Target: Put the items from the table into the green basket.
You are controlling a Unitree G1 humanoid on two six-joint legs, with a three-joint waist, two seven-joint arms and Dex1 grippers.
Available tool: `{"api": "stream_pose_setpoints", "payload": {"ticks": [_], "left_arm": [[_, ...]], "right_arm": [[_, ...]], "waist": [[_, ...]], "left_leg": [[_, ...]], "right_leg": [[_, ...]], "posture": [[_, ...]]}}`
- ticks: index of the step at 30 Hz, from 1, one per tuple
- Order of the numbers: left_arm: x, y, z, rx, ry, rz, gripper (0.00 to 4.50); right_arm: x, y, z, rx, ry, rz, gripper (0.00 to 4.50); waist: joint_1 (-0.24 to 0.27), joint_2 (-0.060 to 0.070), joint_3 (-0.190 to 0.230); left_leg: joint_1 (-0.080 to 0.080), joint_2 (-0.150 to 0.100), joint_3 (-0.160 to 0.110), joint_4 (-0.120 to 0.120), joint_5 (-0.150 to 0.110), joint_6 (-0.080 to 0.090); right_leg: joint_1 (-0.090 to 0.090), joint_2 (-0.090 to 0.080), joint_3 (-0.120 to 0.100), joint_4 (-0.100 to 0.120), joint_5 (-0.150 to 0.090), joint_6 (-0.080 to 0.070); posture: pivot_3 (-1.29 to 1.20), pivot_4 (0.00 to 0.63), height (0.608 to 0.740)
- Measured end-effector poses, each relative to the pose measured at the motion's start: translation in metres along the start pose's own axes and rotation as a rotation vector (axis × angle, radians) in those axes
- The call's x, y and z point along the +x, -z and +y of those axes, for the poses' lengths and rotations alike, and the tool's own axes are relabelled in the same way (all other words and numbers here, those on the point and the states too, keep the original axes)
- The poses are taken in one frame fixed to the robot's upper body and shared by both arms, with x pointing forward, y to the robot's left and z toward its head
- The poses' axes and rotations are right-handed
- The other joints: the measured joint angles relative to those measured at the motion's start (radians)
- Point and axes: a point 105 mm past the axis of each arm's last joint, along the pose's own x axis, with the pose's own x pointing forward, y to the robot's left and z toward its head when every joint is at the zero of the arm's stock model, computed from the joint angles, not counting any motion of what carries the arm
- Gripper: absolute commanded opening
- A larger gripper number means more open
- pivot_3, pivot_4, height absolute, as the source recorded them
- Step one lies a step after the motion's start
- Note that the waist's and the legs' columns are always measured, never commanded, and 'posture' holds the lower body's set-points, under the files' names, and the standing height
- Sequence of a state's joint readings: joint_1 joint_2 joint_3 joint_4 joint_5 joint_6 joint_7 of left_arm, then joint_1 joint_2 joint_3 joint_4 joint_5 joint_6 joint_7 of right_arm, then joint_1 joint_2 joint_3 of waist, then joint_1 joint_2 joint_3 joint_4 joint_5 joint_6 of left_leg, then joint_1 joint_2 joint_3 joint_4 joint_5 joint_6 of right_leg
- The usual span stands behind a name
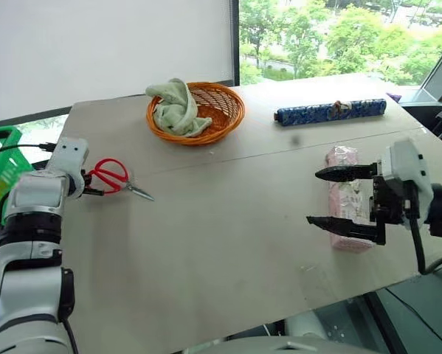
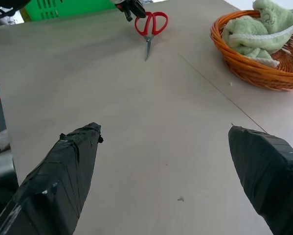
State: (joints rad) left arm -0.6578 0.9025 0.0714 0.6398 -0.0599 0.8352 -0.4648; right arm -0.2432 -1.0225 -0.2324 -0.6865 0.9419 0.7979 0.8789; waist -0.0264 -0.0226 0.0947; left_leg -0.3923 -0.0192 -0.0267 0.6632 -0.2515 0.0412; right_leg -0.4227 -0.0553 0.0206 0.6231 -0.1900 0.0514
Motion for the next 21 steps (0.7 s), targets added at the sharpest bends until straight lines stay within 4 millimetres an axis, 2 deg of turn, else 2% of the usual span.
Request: {"api": "stream_pose_setpoints", "payload": {"ticks": [1,3,7,10,12,13,14,15,17,21], "left_arm": [[0.0,0.001,0.0,-0.009,0.005,0.008,1.42],[-0.002,0.003,-0.002,-0.092,0.054,0.005,2.42],[-0.008,-0.005,-0.003,-0.214,0.118,-0.047,4.4],[-0.028,-0.041,-0.03,-0.316,0.341,-0.211,4.48],[-0.057,-0.068,-0.06,-0.322,0.559,-0.312,4.48],[-0.076,-0.079,-0.085,-0.292,0.707,-0.342,4.48],[-0.09,-0.083,-0.106,-0.261,0.816,-0.349,4.48],[-0.097,-0.084,-0.119,-0.242,0.872,-0.345,4.48],[-0.112,-0.083,-0.17,-0.187,1.035,-0.315,4.48],[-0.13,-0.07,-0.26,-0.08,1.231,-0.216,4.48]], "right_arm": [[0.0,0.0,0.0,-0.001,0.0,-0.001,4.5],[0.0,0.0,-0.001,-0.008,-0.001,0.001,4.5],[-0.002,0.002,-0.002,-0.005,0.004,0.003,4.5],[-0.007,0.011,-0.002,0.032,0.03,0.023,4.5],[-0.016,0.016,-0.005,0.043,0.075,0.049,4.5],[-0.024,0.018,-0.008,0.052,0.111,0.068,4.5],[-0.029,0.018,-0.01,0.055,0.138,0.078,4.5],[-0.032,0.018,-0.011,0.054,0.151,0.087,4.5],[-0.043,0.025,-0.012,0.08,0.199,0.124,4.5],[-0.056,0.028,-0.013,0.105,0.27,0.158,4.5]], "waist": [[0.002,0.0,0.0],[0.01,-0.002,-0.001],[0.014,-0.002,-0.001],[0.022,-0.003,-0.002],[0.024,-0.003,-0.002],[0.025,-0.002,-0.002],[0.023,-0.002,-0.002],[0.021,-0.001,-0.002],[0.02,-0.001,-0.002],[0.01,-0.001,-0.001]], "left_leg": [[-0.002,0.0,0.0,0.001,0.0,0.0],[-0.007,0.0,0.0,0.002,0.0,0.0],[-0.008,0.0,-0.001,0.002,0.0,0.0],[-0.01,-0.001,-0.003,0.003,0.0,-0.001],[-0.01,-0.002,-0.003,0.003,0.0,-0.001],[-0.01,-0.003,-0.002,0.004,0.0,0.0],[-0.009,-0.003,-0.001,0.003,0.0,0.0],[-0.008,-0.003,-0.001,0.003,0.0,0.0],[-0.006,-0.003,-0.001,0.004,0.0,0.0],[-0.004,-0.002,0.0,0.006,0.0,0.0]], "right_leg": [[-0.001,0.0,0.0,0.0,0.0,0.0],[-0.007,-0.003,0.0,0.002,0.003,0.003],[-0.007,-0.004,0.0,0.003,0.003,0.003],[-0.007,-0.007,0.0,0.003,0.003,0.003],[-0.007,-0.009,0.001,0.002,0.003,0.002],[-0.007,-0.009,0.002,0.002,0.002,0.001],[-0.007,-0.009,0.002,0.002,0.001,-0.001],[-0.006,-0.009,0.002,0.003,0.001,-0.001],[-0.003,-0.007,0.0,0.003,0.001,-0.001],[-0.001,0.002,0.001,0.003,0.0,0.0]], "posture": [[-0.06,0.058,0.74],[-0.06,0.059,0.74],[-0.06,0.056,0.74],[-0.06,0.06,0.74],[-0.07,0.066,0.74],[-0.08,0.068,0.74],[-0.09,0.071,0.74],[-0.09,0.071,0.74],[-0.11,0.074,0.74],[-0.2,0.079,0.74]]}}
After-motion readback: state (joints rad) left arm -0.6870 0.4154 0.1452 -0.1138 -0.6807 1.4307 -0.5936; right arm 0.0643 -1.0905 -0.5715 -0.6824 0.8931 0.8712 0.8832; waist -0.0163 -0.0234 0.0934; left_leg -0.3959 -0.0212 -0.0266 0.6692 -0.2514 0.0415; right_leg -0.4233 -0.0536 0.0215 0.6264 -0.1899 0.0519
